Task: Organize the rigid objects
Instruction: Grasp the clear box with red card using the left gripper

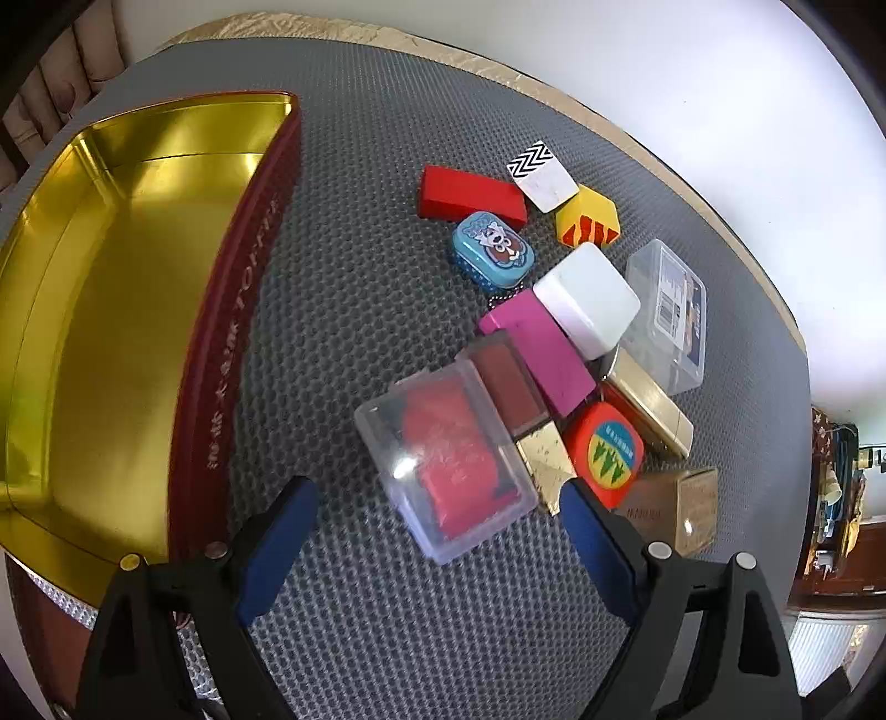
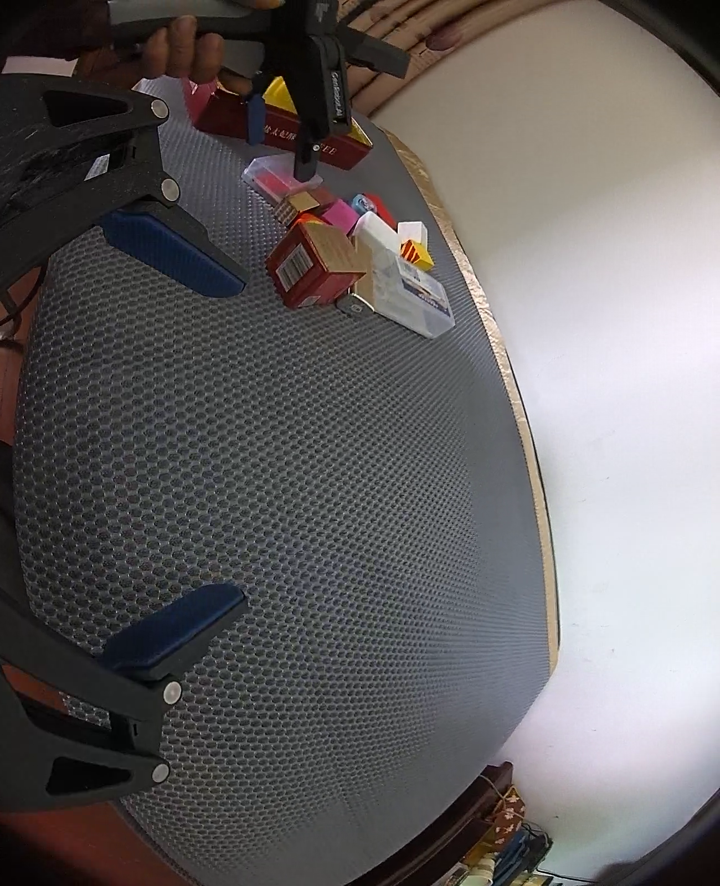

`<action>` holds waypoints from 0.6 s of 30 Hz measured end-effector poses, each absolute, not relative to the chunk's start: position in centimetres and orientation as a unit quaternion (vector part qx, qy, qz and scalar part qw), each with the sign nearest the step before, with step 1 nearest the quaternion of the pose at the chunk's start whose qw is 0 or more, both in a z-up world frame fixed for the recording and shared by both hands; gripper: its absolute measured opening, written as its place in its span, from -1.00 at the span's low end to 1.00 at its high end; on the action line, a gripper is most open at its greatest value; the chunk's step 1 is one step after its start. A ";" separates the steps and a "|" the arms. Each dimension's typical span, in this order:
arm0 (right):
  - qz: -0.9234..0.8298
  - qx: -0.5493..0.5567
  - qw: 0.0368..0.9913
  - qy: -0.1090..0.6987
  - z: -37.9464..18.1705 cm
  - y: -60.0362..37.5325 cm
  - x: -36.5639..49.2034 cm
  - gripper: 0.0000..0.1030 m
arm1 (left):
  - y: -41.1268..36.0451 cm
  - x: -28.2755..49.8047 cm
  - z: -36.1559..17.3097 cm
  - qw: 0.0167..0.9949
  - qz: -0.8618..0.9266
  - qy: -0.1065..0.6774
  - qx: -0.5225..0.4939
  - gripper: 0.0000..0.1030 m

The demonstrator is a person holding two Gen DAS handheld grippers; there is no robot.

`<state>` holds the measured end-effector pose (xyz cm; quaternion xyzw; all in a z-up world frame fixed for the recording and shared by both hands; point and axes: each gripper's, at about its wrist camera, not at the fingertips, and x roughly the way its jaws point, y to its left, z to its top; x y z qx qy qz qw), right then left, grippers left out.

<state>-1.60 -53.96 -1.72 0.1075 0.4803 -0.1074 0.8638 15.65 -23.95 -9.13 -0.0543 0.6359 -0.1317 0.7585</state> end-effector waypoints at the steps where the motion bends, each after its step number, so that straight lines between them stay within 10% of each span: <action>1: -0.108 0.110 0.863 0.482 -1.8 -54.1 -1.6 1.00 | -24.1 15.8 -9.2 0.759 -0.127 0.637 -0.051 0.77; 18: -0.112 0.136 0.853 0.490 -2.1 -55.6 -1.6 1.00 | -22.2 13.9 -9.5 0.753 -0.033 0.657 -0.008 0.70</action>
